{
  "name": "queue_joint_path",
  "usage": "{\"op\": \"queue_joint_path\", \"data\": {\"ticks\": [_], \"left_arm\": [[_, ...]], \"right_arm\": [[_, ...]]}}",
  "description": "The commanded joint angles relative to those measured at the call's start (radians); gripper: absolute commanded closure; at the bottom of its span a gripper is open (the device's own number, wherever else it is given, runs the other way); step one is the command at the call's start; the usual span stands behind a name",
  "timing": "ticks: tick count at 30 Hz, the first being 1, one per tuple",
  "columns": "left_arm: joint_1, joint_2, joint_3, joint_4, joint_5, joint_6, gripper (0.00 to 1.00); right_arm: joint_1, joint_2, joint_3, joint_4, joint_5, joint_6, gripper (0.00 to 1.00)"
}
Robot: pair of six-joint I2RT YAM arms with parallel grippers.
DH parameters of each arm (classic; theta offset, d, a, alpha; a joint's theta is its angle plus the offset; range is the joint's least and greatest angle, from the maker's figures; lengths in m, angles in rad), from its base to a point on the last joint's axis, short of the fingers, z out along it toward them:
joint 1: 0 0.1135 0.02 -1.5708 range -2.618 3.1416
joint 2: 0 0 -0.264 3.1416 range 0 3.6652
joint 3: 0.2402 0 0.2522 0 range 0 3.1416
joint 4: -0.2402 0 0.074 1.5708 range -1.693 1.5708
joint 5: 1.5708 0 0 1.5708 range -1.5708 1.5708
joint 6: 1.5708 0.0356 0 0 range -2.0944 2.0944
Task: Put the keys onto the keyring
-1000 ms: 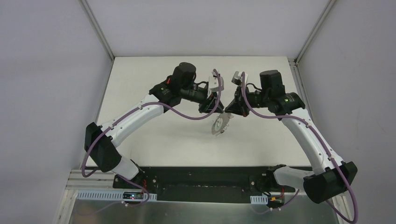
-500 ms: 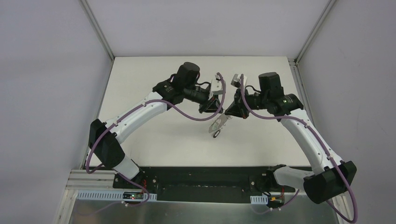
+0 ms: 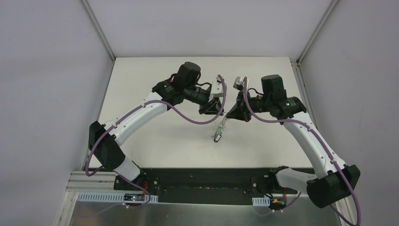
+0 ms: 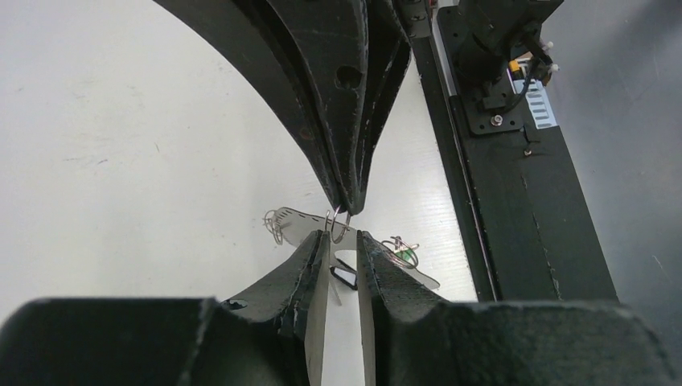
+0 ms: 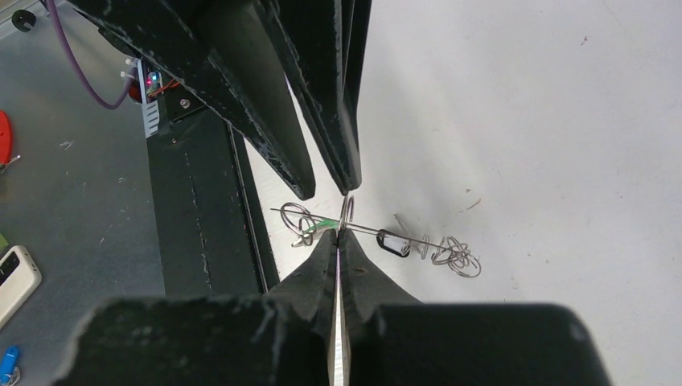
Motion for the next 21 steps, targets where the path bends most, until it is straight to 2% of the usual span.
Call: {"op": "queue_joint_path", "data": {"ticks": [1,13,16,21], "left_arm": [[-0.009,0.007,0.052,0.01,0.026,0.025,0.79],[-0.022,0.039,0.053,0.006,0.046,0.03,0.76],[-0.025,0.051,0.062,0.015,0.049,0.019,0.78],[-0.027,0.057,0.065,0.012,0.05,0.014,0.89]], "right_arm": [[-0.008,-0.034,-0.004,0.042,-0.058,-0.026,1.0],[-0.018,-0.043,-0.015,0.063,-0.077,-0.008,1.0],[-0.019,-0.045,-0.018,0.064,-0.081,-0.005,1.0],[-0.021,-0.046,-0.02,0.066,-0.076,-0.003,1.0]]}}
